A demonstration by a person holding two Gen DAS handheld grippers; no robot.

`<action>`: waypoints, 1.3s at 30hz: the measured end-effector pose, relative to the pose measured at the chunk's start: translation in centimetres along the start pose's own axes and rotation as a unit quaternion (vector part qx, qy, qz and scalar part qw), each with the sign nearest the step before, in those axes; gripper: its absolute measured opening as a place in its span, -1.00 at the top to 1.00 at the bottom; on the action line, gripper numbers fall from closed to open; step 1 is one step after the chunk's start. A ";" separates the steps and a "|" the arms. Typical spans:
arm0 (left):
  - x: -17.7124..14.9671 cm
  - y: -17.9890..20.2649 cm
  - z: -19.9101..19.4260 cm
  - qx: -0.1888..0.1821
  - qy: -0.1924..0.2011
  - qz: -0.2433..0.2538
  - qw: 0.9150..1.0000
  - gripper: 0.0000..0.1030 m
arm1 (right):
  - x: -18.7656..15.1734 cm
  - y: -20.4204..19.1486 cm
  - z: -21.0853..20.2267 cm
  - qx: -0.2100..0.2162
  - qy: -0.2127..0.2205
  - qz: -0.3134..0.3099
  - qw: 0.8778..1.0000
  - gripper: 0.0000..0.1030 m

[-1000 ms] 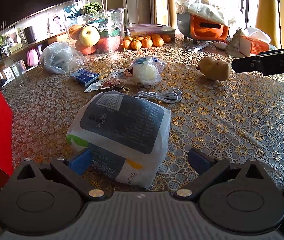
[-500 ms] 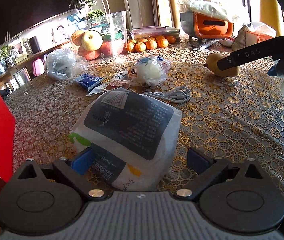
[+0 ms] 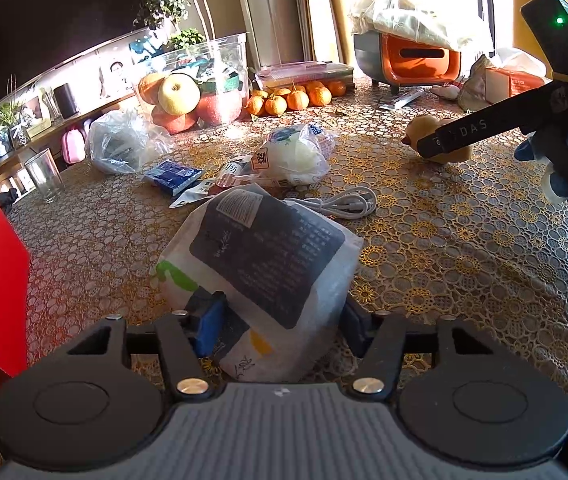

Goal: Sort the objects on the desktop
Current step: 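Grasp the white-and-grey bag with the left tool while the right tool grasps the tan potato toy, then carry the bag with the left tool while the right tool carries the potato toy over the box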

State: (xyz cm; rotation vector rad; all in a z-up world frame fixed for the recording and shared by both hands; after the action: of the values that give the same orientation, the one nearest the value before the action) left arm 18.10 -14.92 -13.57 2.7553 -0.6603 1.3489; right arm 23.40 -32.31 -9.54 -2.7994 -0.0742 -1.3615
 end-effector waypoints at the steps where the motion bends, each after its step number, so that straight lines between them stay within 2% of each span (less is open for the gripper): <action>1: 0.0 0.1 -0.1 0.000 0.001 0.002 1.000 -0.04 | 0.0 0.0 0.0 0.001 -0.002 0.000 1.000 -0.36; 2: 0.1 0.1 -0.1 0.001 0.001 0.003 1.000 -0.03 | 0.0 -0.1 0.0 0.001 -0.003 0.000 1.000 -0.23; 4: 0.2 0.1 -0.2 0.002 0.000 0.004 1.000 0.05 | 0.0 -0.2 0.0 -0.002 -0.003 -0.002 1.000 -0.19; 6: 0.3 0.1 -0.3 0.004 -0.001 0.006 1.000 0.13 | 0.0 -0.2 -0.2 -0.003 -0.002 -0.001 1.000 -0.01; 9: 0.4 0.1 -0.4 0.002 -0.003 0.005 1.000 0.24 | -0.1 -0.3 -0.5 -0.001 -0.005 0.000 1.000 0.03; 16: 0.5 -0.3 -1.3 0.005 0.000 0.000 1.000 0.46 | 0.0 -1.2 -2.3 0.013 -0.001 0.003 1.000 0.06; 24: 0.7 -1.0 -3.1 -0.003 0.011 -0.014 1.000 0.61 | 0.4 -2.7 -5.1 0.020 0.008 0.005 1.000 0.06; 39: 1.2 -2.4 -7.4 -0.019 0.038 -0.046 0.998 0.62 | -0.2 -6.1 -10.5 0.048 0.012 0.003 0.999 0.07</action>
State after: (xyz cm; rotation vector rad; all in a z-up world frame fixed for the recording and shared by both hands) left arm 14.05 -11.84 -7.50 2.6544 -0.5433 1.3981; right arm 14.72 -26.67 -3.16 -2.7025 -0.1280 -1.3514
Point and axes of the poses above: each gripper's, at about its wrist camera, not at the fingertips, and z roughly the way its jaws point, y to its right, x to its top, the point moved 4 cm from there along z, roughly the way its jaws point, and after that the axes turned 1 degree about z, right-handed, at the moved point
